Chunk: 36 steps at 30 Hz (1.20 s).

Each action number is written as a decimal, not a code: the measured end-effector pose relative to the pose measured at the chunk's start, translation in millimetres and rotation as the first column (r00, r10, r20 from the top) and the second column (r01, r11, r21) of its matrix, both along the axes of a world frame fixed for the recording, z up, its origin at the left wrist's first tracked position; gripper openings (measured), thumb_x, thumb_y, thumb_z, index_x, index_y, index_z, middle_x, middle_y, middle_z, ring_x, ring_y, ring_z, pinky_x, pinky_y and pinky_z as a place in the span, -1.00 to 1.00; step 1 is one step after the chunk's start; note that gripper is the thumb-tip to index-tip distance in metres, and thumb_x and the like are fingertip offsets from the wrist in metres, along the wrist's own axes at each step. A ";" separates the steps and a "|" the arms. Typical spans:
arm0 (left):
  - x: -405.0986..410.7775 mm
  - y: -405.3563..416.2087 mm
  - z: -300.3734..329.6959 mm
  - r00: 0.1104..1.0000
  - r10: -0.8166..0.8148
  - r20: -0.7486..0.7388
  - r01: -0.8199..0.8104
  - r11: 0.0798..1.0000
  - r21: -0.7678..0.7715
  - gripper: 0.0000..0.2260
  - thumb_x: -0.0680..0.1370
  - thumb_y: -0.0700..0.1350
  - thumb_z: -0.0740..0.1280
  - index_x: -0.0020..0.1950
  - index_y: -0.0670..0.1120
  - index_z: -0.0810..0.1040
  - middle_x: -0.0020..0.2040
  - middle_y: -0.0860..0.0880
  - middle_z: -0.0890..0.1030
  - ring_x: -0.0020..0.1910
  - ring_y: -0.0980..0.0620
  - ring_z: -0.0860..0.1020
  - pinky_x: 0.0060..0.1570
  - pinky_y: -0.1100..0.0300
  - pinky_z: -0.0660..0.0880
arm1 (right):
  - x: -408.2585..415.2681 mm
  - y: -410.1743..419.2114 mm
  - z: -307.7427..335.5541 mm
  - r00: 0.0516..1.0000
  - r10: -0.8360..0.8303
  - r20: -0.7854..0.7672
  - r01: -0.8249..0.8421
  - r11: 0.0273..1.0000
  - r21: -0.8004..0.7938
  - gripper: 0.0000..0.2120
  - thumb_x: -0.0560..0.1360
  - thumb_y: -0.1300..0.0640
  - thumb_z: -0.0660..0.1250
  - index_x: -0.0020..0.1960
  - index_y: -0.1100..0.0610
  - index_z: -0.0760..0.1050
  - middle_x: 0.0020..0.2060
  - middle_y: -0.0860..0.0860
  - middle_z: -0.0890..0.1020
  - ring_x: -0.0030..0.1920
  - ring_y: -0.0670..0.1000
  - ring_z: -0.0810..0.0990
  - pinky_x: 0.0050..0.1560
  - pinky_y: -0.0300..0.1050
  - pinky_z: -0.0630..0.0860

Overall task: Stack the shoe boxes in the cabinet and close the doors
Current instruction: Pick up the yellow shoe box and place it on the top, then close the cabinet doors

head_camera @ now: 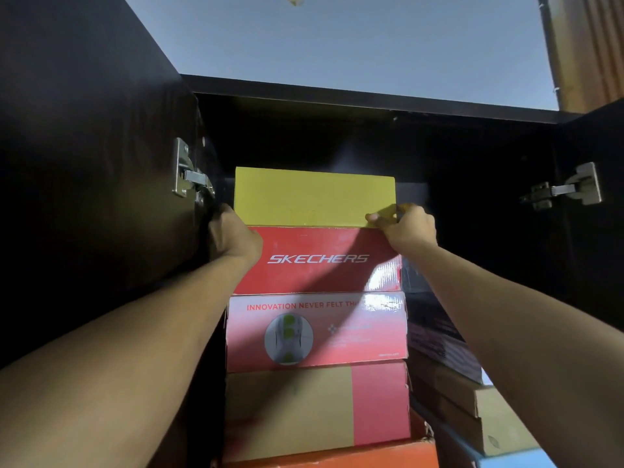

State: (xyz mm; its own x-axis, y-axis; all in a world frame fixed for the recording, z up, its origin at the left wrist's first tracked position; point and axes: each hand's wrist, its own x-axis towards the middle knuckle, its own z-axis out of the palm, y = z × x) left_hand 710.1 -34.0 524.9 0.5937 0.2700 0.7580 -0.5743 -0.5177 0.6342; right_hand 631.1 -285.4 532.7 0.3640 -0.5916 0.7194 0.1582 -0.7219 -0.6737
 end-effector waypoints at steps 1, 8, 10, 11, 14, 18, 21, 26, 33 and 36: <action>-4.3 -4.2 -6.0 0.998 0.015 0.060 -0.019 0.997 0.072 -0.52 0.49 -0.24 0.38 0.38 -0.28 0.35 0.39 -0.28 0.40 0.35 -0.27 0.40 0.25 -0.06 0.41 | -8.0 -0.6 -2.1 0.999 -0.028 -0.039 0.027 0.999 -0.031 -0.37 0.38 -0.23 0.46 0.25 0.18 0.48 0.10 0.12 0.59 0.11 0.16 0.57 0.04 -0.03 0.52; -49.0 -67.8 -49.8 0.968 -0.034 0.247 -0.096 0.864 0.494 -0.41 0.41 -0.15 0.41 0.41 -0.20 0.34 0.50 -0.23 0.23 0.51 -0.20 0.15 0.49 -0.13 0.05 | -93.8 -31.2 -22.4 0.977 -0.108 -0.184 0.072 0.979 -0.192 -0.42 0.36 -0.22 0.47 0.19 0.18 0.55 0.01 0.11 0.66 0.08 0.12 0.62 0.12 0.07 0.58; -71.9 -93.1 -62.3 0.981 -0.154 0.120 0.061 0.824 0.563 -0.48 0.44 -0.13 0.39 0.38 -0.18 0.39 0.42 -0.18 0.35 0.44 -0.17 0.27 0.45 -0.11 0.17 | -125.3 -41.4 -33.4 0.966 -0.130 -0.222 0.084 0.975 -0.206 -0.47 0.34 -0.20 0.50 0.12 0.15 0.58 -0.08 0.09 0.68 -0.01 0.09 0.66 0.04 0.09 0.62; -82.7 -107.0 -68.3 0.975 -0.219 0.043 0.154 0.799 0.582 -0.50 0.45 -0.13 0.39 0.37 -0.17 0.41 0.38 -0.17 0.40 0.40 -0.16 0.33 0.41 -0.09 0.25 | -141.6 -46.4 -39.7 0.958 -0.149 -0.244 0.097 0.972 -0.214 -0.49 0.34 -0.19 0.50 0.11 0.14 0.58 -0.09 0.09 0.69 -0.04 0.07 0.67 0.02 0.08 0.63; -117.6 -147.2 -87.0 0.927 -0.355 -0.121 0.344 0.673 0.655 -0.63 0.41 -0.10 0.41 0.21 -0.12 0.51 0.24 -0.16 0.53 0.22 -0.20 0.49 0.15 -0.02 0.47 | -192.3 -60.2 -62.2 0.922 -0.228 -0.312 0.157 0.959 -0.237 -0.60 0.38 -0.13 0.50 0.04 0.15 0.61 -0.22 0.07 0.70 -0.18 0.03 0.68 -0.05 0.04 0.65; -165.6 -198.5 -122.6 0.794 -0.522 -0.312 0.575 0.476 0.666 -0.60 0.37 -0.03 0.45 0.19 -0.06 0.53 0.19 -0.10 0.59 0.13 -0.15 0.57 0.09 0.00 0.54 | -259.3 -78.7 -94.8 0.836 -0.374 -0.401 0.283 0.921 -0.267 -0.76 0.41 -0.06 0.49 -0.14 0.12 0.63 -0.32 0.03 0.67 -0.31 -0.04 0.61 -0.08 0.02 0.65; -202.2 -230.4 -154.9 0.684 -0.616 -0.391 0.683 0.352 0.640 -0.51 0.42 0.00 0.44 0.32 -0.07 0.49 0.27 -0.05 0.55 0.25 -0.10 0.52 0.21 0.07 0.47 | -308.7 -91.9 -118.3 0.765 -0.481 -0.429 0.395 0.876 -0.277 -0.80 0.39 -0.05 0.50 -0.17 0.09 0.65 -0.31 -0.02 0.65 -0.21 0.00 0.64 -0.05 0.01 0.64; -261.1 -271.8 -206.8 0.451 -0.742 -0.496 0.848 0.183 0.498 -0.43 0.44 0.02 0.44 0.40 -0.11 0.42 0.29 -0.07 0.55 0.28 -0.06 0.51 0.23 0.09 0.45 | -378.0 -100.8 -153.3 0.645 -0.653 -0.396 0.573 0.757 -0.314 -0.85 0.44 0.01 0.46 -0.18 0.09 0.67 -0.36 -0.05 0.63 -0.21 0.03 0.65 -0.17 -0.13 0.58; -332.1 -304.6 -266.2 0.339 -0.835 -0.434 0.880 0.118 0.460 -0.35 0.50 0.02 0.43 0.51 -0.10 0.27 0.49 -0.03 0.33 0.45 -0.01 0.33 0.41 0.05 0.30 | -427.4 -124.5 -182.9 0.525 -0.775 -0.351 0.737 0.620 -0.269 -0.74 0.44 0.15 0.42 0.12 0.10 0.50 0.03 0.07 0.57 0.04 0.15 0.53 0.01 -0.06 0.47; -350.4 -312.4 -283.0 0.372 -0.843 -0.388 0.851 0.143 0.506 -0.34 0.52 -0.01 0.42 0.54 -0.09 0.21 0.52 -0.03 0.26 0.50 0.00 0.24 0.48 0.05 0.20 | -428.7 -129.2 -189.8 0.642 -0.674 -0.364 0.692 0.714 -0.102 -0.62 0.49 0.26 0.38 0.22 0.14 0.30 0.05 0.06 0.43 -0.02 0.07 0.43 -0.10 -0.18 0.32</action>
